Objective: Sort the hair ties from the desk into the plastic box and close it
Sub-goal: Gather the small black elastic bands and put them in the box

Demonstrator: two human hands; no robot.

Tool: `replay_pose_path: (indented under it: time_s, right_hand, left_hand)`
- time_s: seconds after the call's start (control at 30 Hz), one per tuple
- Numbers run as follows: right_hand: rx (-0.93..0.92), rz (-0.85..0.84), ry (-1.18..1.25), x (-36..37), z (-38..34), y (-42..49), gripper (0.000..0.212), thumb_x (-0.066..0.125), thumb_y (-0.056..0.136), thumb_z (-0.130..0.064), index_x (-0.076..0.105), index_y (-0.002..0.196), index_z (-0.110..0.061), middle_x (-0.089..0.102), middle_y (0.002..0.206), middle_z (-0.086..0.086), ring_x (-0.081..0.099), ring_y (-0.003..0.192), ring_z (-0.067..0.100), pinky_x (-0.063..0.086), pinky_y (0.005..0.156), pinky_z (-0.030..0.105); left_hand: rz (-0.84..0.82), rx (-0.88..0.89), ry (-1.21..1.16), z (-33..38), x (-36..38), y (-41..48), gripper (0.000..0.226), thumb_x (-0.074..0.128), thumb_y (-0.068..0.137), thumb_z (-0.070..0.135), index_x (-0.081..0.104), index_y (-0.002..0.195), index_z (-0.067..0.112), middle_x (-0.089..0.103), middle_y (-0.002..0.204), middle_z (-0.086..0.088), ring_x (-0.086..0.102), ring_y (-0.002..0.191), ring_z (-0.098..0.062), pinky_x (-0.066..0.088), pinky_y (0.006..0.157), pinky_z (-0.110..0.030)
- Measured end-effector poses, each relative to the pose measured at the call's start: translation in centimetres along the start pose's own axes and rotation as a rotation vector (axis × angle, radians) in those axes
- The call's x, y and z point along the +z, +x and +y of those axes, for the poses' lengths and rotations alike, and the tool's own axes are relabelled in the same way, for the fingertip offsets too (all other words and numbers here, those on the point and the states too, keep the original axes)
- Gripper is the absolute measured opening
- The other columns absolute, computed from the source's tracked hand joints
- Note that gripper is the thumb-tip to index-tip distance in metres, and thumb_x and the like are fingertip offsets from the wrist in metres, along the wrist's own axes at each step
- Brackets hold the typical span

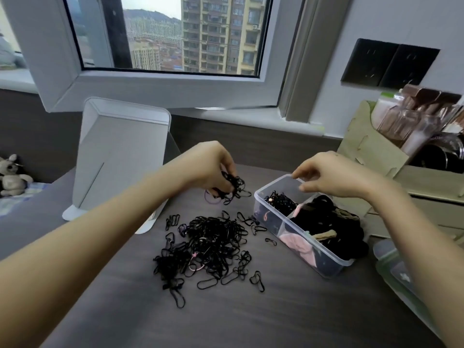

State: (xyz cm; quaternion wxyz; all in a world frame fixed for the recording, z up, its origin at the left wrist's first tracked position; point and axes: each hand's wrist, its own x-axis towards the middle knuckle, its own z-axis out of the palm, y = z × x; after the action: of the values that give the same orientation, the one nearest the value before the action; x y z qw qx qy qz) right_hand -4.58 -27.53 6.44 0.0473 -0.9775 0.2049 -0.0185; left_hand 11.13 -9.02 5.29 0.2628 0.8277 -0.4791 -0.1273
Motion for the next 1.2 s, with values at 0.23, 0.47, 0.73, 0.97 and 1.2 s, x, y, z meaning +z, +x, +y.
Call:
replay_pose_path:
  time_s: [0.23,0.47,0.73,0.97,1.2]
  right_hand:
    - [0.04,0.011,0.004,0.7,2.1,-2.4,0.034,0.067,0.082,-0.028,0.064,0.115,-0.026,0.066,0.103,-0.002,0.055,0.087,0.01,0.041,0.073,0.022]
    - [0.044,0.003,0.045,1.6,3.6,-3.5,0.035,0.065,0.083,-0.028,0.062,0.118,-0.028,0.065,0.115,-0.008,0.048,0.081,-0.002,0.031,0.06,0.003]
    - [0.026,0.072,0.097,1.5,3.0,-4.4,0.028,0.063,0.086,-0.022,0.064,0.113,-0.027,0.066,0.104,-0.009,0.049,0.073,-0.007,0.035,0.062,0.007]
    - [-0.095,0.221,0.243,3.3,-2.6,-6.4,0.032,0.07,0.077,-0.032,0.066,0.109,-0.026,0.059,0.084,-0.015,0.055,0.073,0.001,0.043,0.068,0.019]
    - [-0.021,-0.215,0.153,11.6,-6.0,-7.5,0.104,0.071,0.064,-0.058,0.015,0.145,-0.027,0.034,0.137,0.003,0.035,0.128,0.024,0.035,0.102,0.038]
  left_hand:
    - [0.044,0.025,-0.083,6.0,3.1,6.3,0.013,0.074,0.071,0.008,0.072,0.084,0.012,0.065,0.065,0.001,0.061,0.051,-0.007,0.054,0.054,-0.014]
    - [-0.144,0.022,0.228,7.4,9.4,9.5,0.032,0.068,0.077,0.011,0.065,0.109,0.005,0.068,0.109,-0.012,0.065,0.096,-0.027,0.054,0.079,-0.035]
    - [-0.326,-0.04,-0.107,6.8,7.1,8.3,0.042,0.044,0.085,-0.01,0.058,0.122,0.006,0.056,0.129,-0.014,0.059,0.111,-0.029,0.054,0.088,-0.04]
    - [0.005,0.065,-0.285,1.5,4.8,2.2,0.019,0.058,0.085,0.01,0.072,0.084,0.022,0.069,0.077,0.01,0.066,0.076,-0.005,0.053,0.071,-0.023]
    - [-0.058,0.145,0.184,-7.6,6.9,-8.7,0.087,0.056,0.06,0.075,0.023,0.137,0.052,0.016,0.153,0.014,0.01,0.144,-0.01,0.017,0.113,-0.027]
